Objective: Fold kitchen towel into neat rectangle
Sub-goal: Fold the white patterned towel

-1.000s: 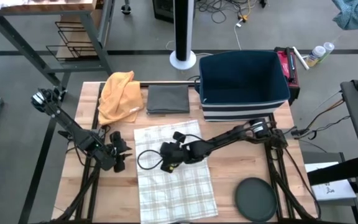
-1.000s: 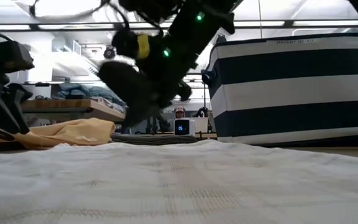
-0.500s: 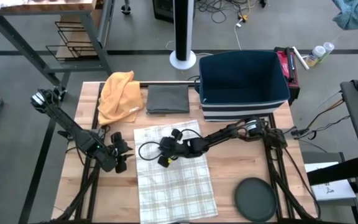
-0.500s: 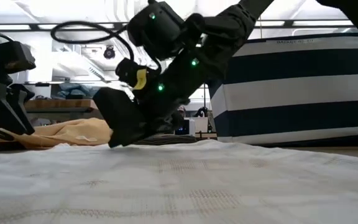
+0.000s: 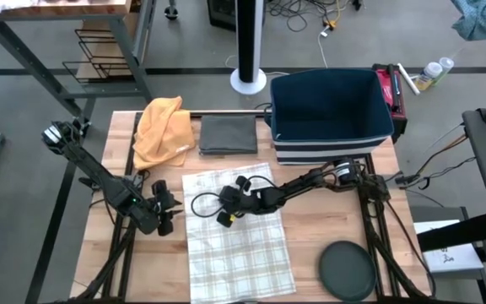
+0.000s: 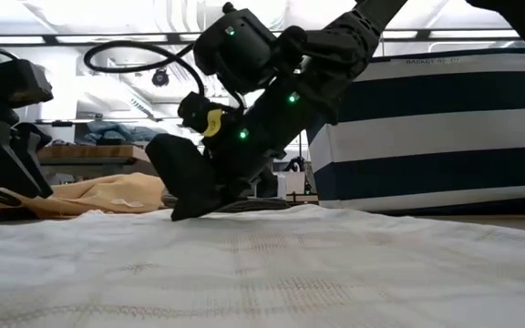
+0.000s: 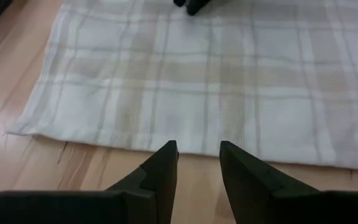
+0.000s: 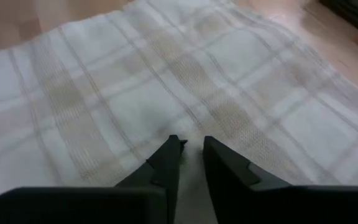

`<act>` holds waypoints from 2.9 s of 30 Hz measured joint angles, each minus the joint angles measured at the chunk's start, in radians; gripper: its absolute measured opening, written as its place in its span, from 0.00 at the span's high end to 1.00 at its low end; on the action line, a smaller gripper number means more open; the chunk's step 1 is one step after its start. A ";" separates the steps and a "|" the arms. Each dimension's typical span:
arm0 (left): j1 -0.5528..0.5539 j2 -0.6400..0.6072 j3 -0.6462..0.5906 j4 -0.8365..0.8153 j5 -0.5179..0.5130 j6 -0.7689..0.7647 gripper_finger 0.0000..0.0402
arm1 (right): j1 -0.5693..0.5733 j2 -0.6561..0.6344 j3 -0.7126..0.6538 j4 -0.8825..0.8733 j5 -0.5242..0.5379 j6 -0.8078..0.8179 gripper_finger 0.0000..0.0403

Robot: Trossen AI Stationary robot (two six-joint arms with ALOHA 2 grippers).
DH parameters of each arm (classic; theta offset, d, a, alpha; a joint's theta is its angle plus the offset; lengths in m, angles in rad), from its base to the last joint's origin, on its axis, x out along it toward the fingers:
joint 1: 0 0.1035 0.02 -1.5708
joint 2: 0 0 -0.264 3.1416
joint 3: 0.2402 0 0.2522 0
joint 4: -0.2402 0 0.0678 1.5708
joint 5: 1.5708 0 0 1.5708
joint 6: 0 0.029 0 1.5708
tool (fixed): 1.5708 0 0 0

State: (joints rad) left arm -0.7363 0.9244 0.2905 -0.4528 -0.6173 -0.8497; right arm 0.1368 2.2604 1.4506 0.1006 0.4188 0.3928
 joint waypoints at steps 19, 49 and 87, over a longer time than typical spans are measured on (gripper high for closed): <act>0.000 0.057 -0.015 0.017 0.054 -0.047 0.72 | 0.000 0.000 0.000 0.076 0.000 -0.027 0.99; 0.000 0.137 -0.065 0.116 -0.019 0.082 0.72 | 0.000 0.000 0.000 0.198 -0.001 -0.071 0.99; 0.003 0.235 -0.003 0.167 -0.158 0.398 0.85 | 0.000 0.000 0.000 0.221 -0.001 -0.050 0.99</act>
State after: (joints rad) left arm -0.7330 1.1589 0.2879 -0.2854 -0.7750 -0.4515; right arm 0.1368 2.2608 1.4509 0.3217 0.4183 0.3425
